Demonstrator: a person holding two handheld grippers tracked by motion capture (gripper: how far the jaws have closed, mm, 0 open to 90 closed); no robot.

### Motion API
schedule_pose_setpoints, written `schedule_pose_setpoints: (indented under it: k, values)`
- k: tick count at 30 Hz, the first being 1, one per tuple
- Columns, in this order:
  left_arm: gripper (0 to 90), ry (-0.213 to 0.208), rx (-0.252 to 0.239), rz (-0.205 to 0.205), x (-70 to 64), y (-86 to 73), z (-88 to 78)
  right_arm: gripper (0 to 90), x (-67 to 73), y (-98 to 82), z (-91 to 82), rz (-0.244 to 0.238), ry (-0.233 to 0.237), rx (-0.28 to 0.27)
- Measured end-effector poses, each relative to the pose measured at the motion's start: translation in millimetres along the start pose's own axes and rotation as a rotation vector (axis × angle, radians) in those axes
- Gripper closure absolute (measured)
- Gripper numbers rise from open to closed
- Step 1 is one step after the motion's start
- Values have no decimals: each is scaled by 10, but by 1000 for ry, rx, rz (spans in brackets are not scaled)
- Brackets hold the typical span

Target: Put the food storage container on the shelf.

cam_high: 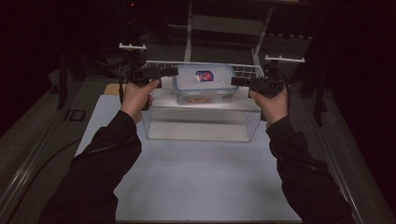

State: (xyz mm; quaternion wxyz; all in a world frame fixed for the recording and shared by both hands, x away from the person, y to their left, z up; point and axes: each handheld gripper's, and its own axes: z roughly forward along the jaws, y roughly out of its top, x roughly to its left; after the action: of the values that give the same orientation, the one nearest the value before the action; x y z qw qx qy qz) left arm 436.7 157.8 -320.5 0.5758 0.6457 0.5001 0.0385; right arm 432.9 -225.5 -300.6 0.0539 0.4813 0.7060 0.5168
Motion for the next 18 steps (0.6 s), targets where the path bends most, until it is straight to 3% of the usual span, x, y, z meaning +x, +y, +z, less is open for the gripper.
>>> schedule_pose_setpoints:
  k: [1, 2, 3, 4, 7, 8, 9, 14, 18]
  values:
    - [281, 3, -32, 41, -33, -27, -74, 416, 15, -2, -24, -13, 0, -10]
    - [272, 3, -32, 41, -33, -27, -74, 416, 15, -2, -24, -13, 0, -10]
    - [272, -1, -63, 83, -85, -62, -147, 413, 32, -5, -44, -18, 8, -16]
    - [235, -18, -72, 112, -113, -87, -184, 398, 71, -24, -76, -23, 34, -30]
    - [130, -31, -42, 197, -222, -177, -255, 392, 160, -62, -99, -44, 64, -40]
    - [90, -31, -42, 197, -222, -177, -255, 392, 160, -62, -99, -44, 64, -40]
    - [27, -18, -38, 241, -298, -279, -296, 412, 230, -87, -108, -62, 89, -38]
    - [4, -72, -14, 245, -359, -522, -420, 476, 445, -188, -110, -149, 113, -22]
    - [4, -73, -3, 270, -375, -733, -510, 560, 551, -293, -39, -174, 140, 21]
